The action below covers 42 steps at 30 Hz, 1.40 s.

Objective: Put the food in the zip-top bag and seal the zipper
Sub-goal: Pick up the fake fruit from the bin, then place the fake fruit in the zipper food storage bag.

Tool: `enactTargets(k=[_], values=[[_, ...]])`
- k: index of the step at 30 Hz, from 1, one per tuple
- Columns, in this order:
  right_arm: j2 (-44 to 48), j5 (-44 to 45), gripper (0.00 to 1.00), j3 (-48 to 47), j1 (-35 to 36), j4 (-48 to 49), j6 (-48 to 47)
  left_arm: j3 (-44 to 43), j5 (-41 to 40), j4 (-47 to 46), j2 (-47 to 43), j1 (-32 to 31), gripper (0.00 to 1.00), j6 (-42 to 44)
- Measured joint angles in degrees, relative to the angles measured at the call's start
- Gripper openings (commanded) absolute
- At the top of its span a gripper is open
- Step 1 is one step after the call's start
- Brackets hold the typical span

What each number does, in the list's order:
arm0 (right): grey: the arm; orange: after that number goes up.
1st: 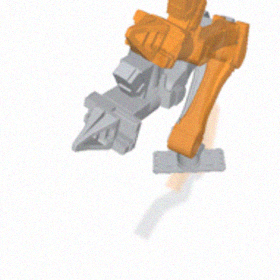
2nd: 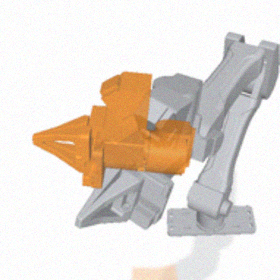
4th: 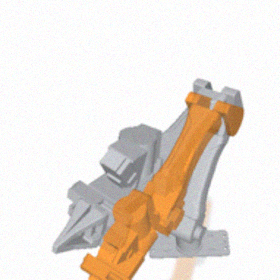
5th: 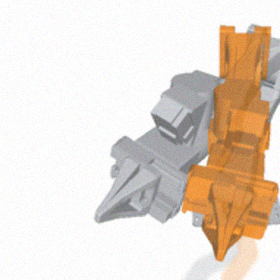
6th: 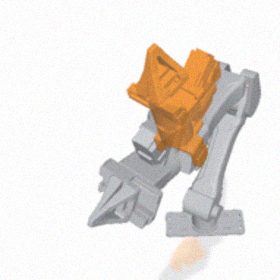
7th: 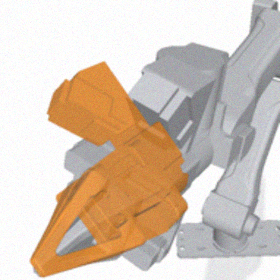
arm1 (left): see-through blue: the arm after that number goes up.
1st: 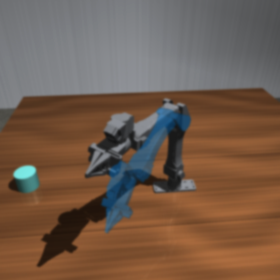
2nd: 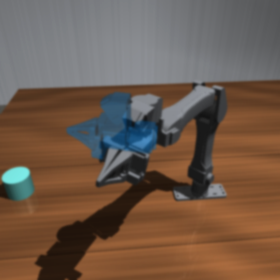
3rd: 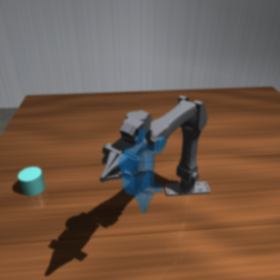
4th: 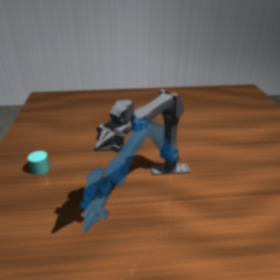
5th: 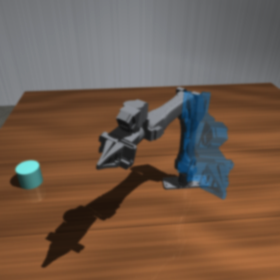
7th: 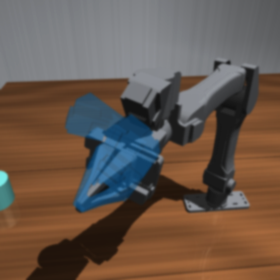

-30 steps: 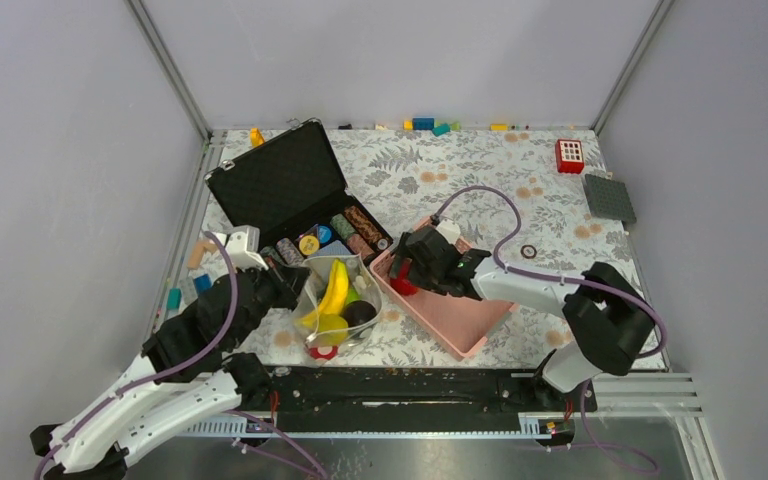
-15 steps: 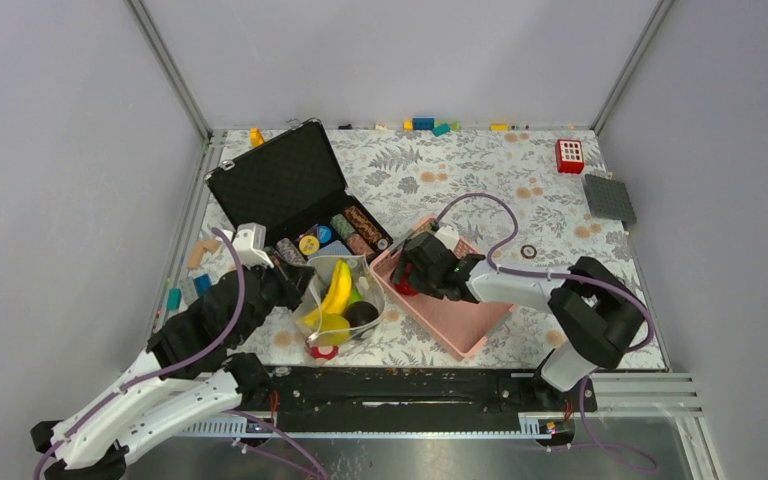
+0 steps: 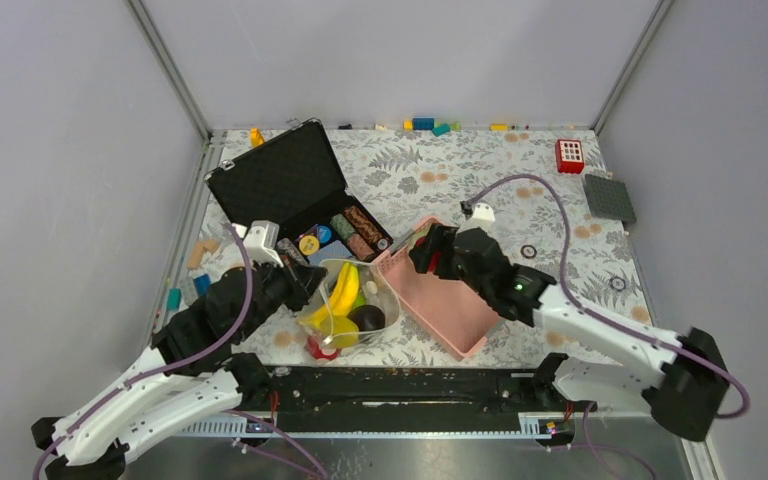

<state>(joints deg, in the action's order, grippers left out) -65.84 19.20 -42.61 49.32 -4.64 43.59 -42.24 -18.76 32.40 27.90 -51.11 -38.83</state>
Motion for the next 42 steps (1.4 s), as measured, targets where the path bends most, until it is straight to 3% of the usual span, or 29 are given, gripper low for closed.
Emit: enactTargets(k=[3, 8, 12, 16, 21, 27, 38, 42], values=[[6.9, -3.0, 0.55, 0.1, -0.1, 1.8, -5.4, 0.0, 1.0, -0.9, 0.6, 0.0, 0.00, 0.6], [14.1, -18.2, 0.57, 0.0, -0.2, 7.5, -12.2, 0.0, 2.3, -2.2, 1.6, 0.0, 0.00, 1.5], [13.4, -30.1, 0.60, -1.1, 0.4, 11.5, -13.6, 0.0, 2.9, -2.8, 1.9, 0.0, 0.00, 1.6], [7.8, -35.2, 0.67, -5.0, 4.8, 12.2, -16.2, 0.0, 3.4, -3.0, 1.8, 0.0, 0.00, 1.6], [1.4, -35.8, 0.81, -9.4, 9.6, 10.2, -19.3, 0.0, 3.7, -3.0, 1.7, 0.0, 0.00, 1.7], [-2.4, -34.7, 0.99, -11.2, 10.4, 7.3, -20.7, 0.0, 3.7, -2.9, 0.9, 0.0, 0.00, 1.8], [-2.2, -33.1, 1.00, -11.5, 10.8, 6.4, -21.7, 0.0, 3.5, -2.9, 0.3, 0.0, 0.00, 1.8], [0.0, -27.1, 1.00, -11.5, 11.0, 5.1, -21.9, 0.0, 3.3, -2.7, 0.3, 0.0, 0.00, 1.9]])
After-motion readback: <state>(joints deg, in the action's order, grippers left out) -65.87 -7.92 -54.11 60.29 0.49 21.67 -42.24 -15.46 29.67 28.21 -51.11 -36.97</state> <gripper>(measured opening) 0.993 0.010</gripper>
